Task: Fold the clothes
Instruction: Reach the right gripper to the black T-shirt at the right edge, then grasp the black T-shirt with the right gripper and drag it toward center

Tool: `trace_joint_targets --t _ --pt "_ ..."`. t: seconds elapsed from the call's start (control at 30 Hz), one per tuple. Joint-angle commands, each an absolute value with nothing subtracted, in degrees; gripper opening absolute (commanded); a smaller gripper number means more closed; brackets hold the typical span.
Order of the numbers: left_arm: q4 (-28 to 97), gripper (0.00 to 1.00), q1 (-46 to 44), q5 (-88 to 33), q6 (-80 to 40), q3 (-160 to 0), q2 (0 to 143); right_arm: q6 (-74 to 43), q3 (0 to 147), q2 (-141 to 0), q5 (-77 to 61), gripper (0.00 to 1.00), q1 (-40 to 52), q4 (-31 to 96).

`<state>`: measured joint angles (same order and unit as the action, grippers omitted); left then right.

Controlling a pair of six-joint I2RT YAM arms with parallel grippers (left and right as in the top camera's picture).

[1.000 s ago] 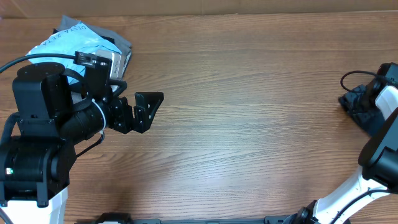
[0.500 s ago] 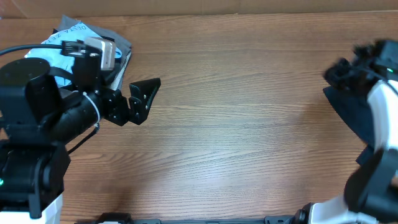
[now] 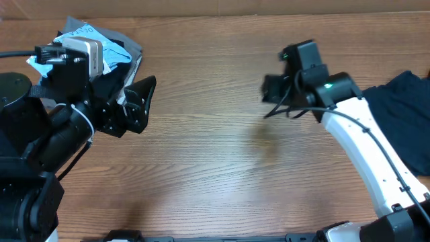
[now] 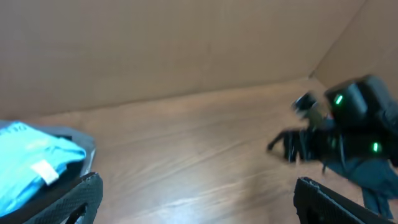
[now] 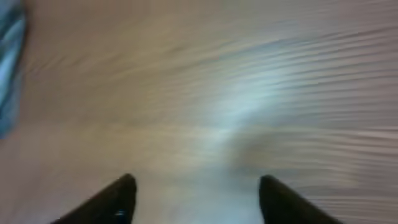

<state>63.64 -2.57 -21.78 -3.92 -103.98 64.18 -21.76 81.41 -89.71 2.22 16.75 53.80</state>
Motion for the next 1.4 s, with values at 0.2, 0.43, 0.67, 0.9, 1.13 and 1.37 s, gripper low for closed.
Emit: trace_joint_targets --t 0.2,0.43,0.67,0.9,1.13,1.37 --pt "69.58 1.00 -2.37 -21.28 -2.96 -105.14 65.43 -32.21 81.43 -94.83 7.51 0.73 -12.10 45.63" --pt "70.04 1.00 -2.37 -21.34 -2.96 -105.14 66.65 -32.16 81.43 -106.26 4.14 0.71 -19.73 40.58" --pt "70.52 1.00 -2.37 -22.55 -2.79 -105.14 68.27 -31.55 81.43 -117.69 4.32 0.75 -20.38 33.52" --pt "71.40 1.00 -2.37 -22.52 -2.76 -105.14 70.02 -31.53 81.43 -121.05 4.10 0.12 -20.36 34.52" --pt "70.48 1.00 -2.37 -22.52 -3.31 -105.16 70.26 -19.09 81.87 -114.43 -5.80 0.04 -19.38 38.63" --pt "65.47 1.00 -2.37 -22.46 -6.04 -106.61 69.76 -6.55 81.87 -96.18 -19.40 0.04 -7.51 44.14"
